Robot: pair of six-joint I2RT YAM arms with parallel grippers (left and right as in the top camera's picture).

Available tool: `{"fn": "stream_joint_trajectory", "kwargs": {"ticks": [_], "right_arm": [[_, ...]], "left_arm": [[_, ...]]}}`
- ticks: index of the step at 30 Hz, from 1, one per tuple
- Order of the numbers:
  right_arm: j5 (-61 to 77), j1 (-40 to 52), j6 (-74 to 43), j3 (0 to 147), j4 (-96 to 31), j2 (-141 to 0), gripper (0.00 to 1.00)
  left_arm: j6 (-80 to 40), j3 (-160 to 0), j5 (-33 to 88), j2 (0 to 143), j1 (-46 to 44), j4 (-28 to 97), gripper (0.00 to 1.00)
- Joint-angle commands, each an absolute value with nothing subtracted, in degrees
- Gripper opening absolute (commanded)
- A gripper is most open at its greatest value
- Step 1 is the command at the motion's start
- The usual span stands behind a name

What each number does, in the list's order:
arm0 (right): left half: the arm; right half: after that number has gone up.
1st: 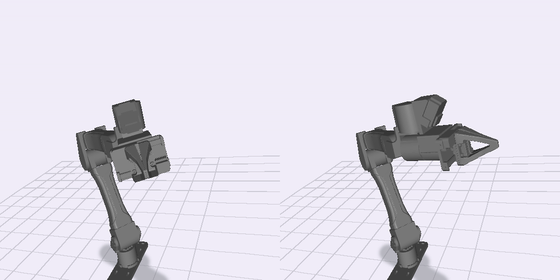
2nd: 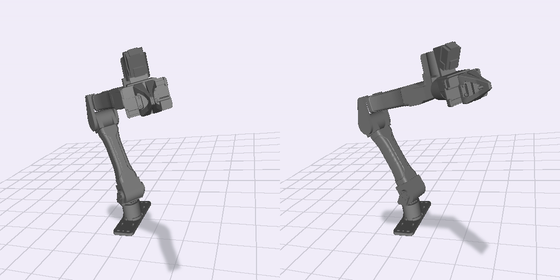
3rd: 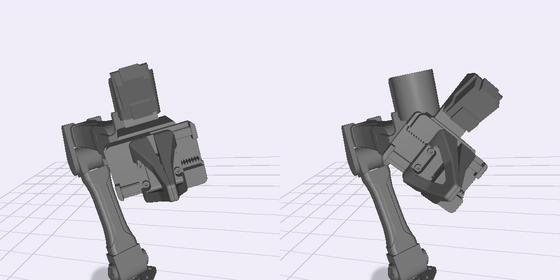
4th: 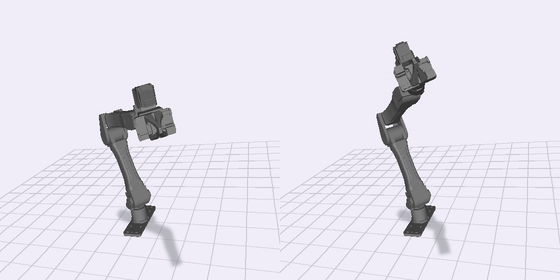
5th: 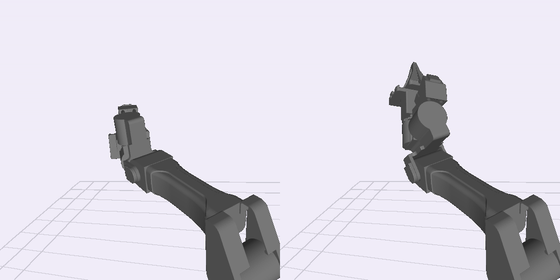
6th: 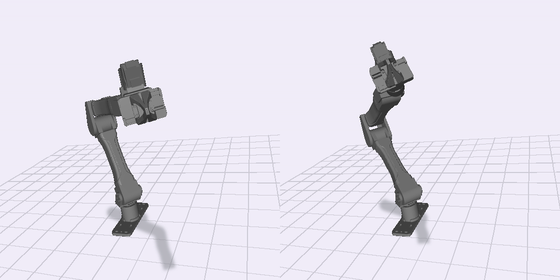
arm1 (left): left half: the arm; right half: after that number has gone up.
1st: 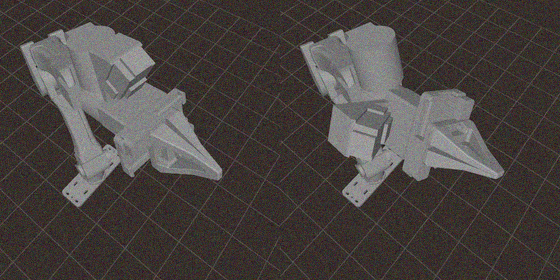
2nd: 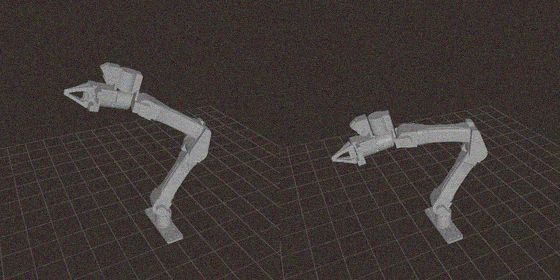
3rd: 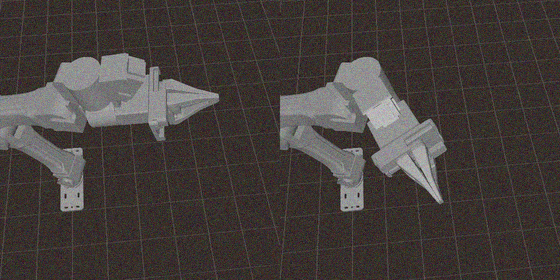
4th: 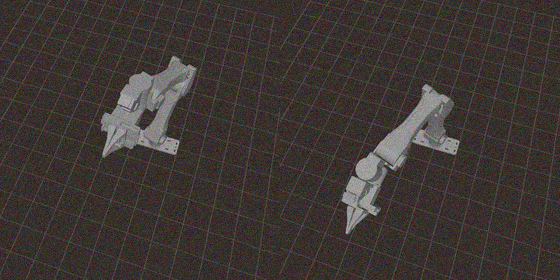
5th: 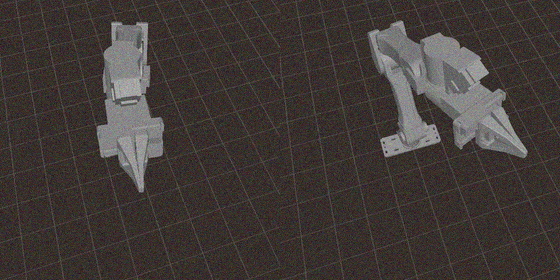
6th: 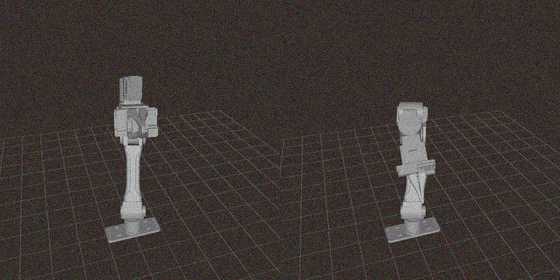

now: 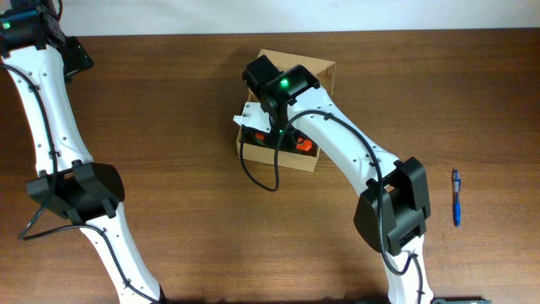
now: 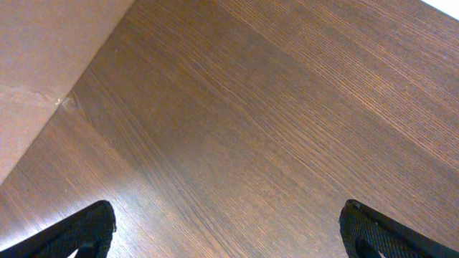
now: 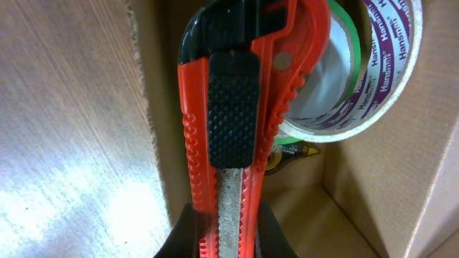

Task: Pack container
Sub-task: 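Carry the orange box cutter over the box with the right gripper, then lower the box cutter into the box and open the right gripper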

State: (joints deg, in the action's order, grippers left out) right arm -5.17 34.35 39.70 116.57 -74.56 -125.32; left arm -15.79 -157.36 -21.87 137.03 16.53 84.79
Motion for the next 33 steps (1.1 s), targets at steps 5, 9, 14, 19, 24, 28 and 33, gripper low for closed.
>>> {"fn": "stream_joint_trajectory", "kwargs": {"ticks": [5, 9, 14, 19, 24, 28, 33], "right_arm": [[-6.76, 34.65, 40.29, 117.54, -71.85, -127.07, 0.06], [-6.59, 34.65, 40.29, 117.54, -71.11, -127.13, 0.06], [-6.04, 34.65, 40.27, 116.68, -71.16, -127.48, 0.06], [-4.95, 34.65, 40.07, 114.87, -71.18, -127.72, 0.06], [-4.93, 34.65, 40.07, 114.04, -71.18, -127.79, 0.07], [-4.08, 34.65, 40.07, 114.04, -71.33, -127.76, 0.1], [-3.25, 34.65, 40.07, 114.04, -71.64, -127.79, 0.17]], "left_arm": [[-15.11, -157.1, -21.85, 135.09, 16.78, 84.84, 1.0], [-15.11, -157.1, -21.85, 135.09, 16.78, 84.84, 1.0], [-15.11, -157.1, -21.85, 135.09, 16.8, 84.84, 1.0], [-15.11, -157.1, -21.85, 135.09, 16.78, 84.84, 1.0], [-15.11, -157.1, -21.85, 135.09, 16.8, 84.84, 1.0], [-15.11, -157.1, -21.85, 135.09, 16.78, 84.84, 1.0], [-15.11, -157.1, -21.85, 135.09, 16.78, 84.84, 1.0]]}}
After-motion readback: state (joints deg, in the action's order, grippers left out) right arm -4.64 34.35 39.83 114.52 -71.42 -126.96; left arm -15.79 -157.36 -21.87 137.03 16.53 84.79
